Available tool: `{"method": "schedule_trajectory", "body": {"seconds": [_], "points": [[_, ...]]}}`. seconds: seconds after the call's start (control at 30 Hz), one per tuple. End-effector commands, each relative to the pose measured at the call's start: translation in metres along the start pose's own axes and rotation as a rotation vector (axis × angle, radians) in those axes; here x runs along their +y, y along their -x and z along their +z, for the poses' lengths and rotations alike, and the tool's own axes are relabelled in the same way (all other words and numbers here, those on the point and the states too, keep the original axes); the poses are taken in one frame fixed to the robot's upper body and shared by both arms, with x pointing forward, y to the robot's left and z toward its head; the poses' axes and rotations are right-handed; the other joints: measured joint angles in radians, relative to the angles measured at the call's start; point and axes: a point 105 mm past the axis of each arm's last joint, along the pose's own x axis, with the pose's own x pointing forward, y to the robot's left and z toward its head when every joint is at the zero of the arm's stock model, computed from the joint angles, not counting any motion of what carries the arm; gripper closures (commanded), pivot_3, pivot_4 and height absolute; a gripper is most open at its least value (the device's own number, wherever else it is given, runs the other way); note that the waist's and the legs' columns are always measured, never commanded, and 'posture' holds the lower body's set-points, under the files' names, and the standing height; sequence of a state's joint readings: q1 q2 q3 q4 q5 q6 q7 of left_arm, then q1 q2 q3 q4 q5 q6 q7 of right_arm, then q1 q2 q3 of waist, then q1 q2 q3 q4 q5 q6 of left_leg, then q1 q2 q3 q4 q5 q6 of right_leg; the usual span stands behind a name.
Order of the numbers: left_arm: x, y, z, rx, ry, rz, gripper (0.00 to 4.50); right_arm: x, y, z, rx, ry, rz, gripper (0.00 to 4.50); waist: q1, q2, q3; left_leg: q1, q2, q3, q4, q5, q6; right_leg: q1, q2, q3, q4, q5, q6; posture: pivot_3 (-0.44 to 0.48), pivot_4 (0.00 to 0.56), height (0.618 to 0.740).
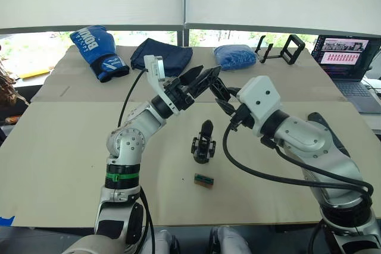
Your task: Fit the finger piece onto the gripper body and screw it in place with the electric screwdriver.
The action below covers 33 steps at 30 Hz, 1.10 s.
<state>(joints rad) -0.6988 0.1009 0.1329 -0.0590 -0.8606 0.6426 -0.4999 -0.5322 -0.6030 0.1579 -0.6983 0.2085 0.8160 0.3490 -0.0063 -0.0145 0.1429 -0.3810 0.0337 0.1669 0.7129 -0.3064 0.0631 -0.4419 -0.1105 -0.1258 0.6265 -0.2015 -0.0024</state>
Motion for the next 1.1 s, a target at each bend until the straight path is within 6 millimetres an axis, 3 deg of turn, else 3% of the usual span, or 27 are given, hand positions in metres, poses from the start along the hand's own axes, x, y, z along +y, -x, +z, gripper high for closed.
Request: {"method": "schedule_trajectory", "body": {"seconds": [0.03,0.07,0.17,0.4,0.43,0.73,0.8,0.9,1.0,1.03,1.1], "points": [[-0.015,-0.003,0.001,-0.01,0.01,-0.054,0.0,-0.005,0.002,0.012,-0.055,0.027,-0.037,3.39,-0.002,0.0,0.0,0.0,0.0,0.0,0.0,0.0,0.0,0.0,0.0,0.0,0.0,0.0,0.0,0.0,0.15,0.74],[-0.016,-0.003,0.0,-0.009,0.022,-0.057,0.0,-0.005,0.002,0.011,-0.054,0.026,-0.038,3.39,-0.003,0.0,0.0,0.0,0.0,0.0,0.0,0.0,0.0,0.0,0.0,0.0,0.0,0.0,0.0,0.0,0.15,0.74],[-0.019,-0.004,-0.002,-0.014,0.04,-0.063,0.82,-0.005,0.001,0.011,-0.054,0.022,-0.042,3.39,-0.004,0.0,0.0,0.0,0.0,0.0,0.0,0.0,0.0,0.0,0.0,0.0,0.0,0.0,0.0,0.0,0.15,0.74],[-0.02,-0.002,-0.001,-0.032,0.043,-0.064,4.2,-0.005,0.001,0.008,-0.045,0.029,-0.041,3.39,-0.004,0.0,0.0,0.0,0.0,0.0,0.0,0.0,0.0,0.0,0.0,0.0,0.0,0.0,0.0,0.0,0.15,0.74],[-0.02,-0.002,0.001,-0.039,0.04,-0.064,4.49,-0.004,0.001,0.008,-0.044,0.03,-0.036,3.39,-0.005,0.0,0.0,0.0,0.0,0.0,0.0,0.0,0.0,0.0,0.0,0.0,0.0,0.0,0.0,0.0,0.15,0.74],[-0.024,0.0,0.011,-0.12,0.061,-0.077,4.5,-0.005,0.003,0.005,-0.041,-0.011,-0.024,3.39,-0.005,0.0,0.0,0.0,0.0,0.0,0.0,0.0,0.0,0.0,0.0,0.0,0.0,0.0,0.0,0.0,0.15,0.74],[-0.023,0.0,0.014,-0.133,0.066,-0.077,4.5,-0.009,0.007,0.009,-0.066,-0.017,-0.023,2.34,-0.005,0.0,0.0,0.0,0.0,0.0,0.0,0.0,0.0,0.001,0.0,0.0,0.0,0.0,0.0,0.0,0.15,0.74],[-0.023,0.006,0.023,-0.139,0.067,-0.116,4.5,-0.02,0.019,0.012,-0.092,0.026,0.008,1.29,-0.004,0.0,0.0,0.0,0.0,-0.001,0.0,0.0,0.0,0.001,0.0,0.0,-0.001,0.0,-0.001,0.0,0.15,0.74],[-0.021,0.012,0.026,-0.086,0.06,-0.153,4.5,-0.025,0.031,0.012,-0.117,-0.073,0.109,0.26,-0.004,0.0,0.0,0.0,0.0,-0.001,0.0,0.0,0.0,0.001,0.0,0.0,-0.001,0.0,0.0,0.0,0.15,0.74],[-0.02,0.014,0.027,-0.068,0.058,-0.164,4.5,-0.027,0.034,0.012,-0.127,-0.115,0.137,0.04,-0.004,0.0,0.0,0.0,0.0,-0.001,0.0,0.0,0.0,0.001,0.0,0.0,-0.001,0.0,0.0,0.0,0.15,0.74],[-0.018,0.019,0.028,0.016,0.021,-0.217,4.5,-0.032,0.038,0.015,-0.15,-0.289,0.22,0.04,-0.005,-0.001,0.0,0.001,0.0,-0.001,0.0,0.0,0.0,0.002,0.001,0.0,-0.001,0.0,-0.001,0.0,0.15,0.74]]}}
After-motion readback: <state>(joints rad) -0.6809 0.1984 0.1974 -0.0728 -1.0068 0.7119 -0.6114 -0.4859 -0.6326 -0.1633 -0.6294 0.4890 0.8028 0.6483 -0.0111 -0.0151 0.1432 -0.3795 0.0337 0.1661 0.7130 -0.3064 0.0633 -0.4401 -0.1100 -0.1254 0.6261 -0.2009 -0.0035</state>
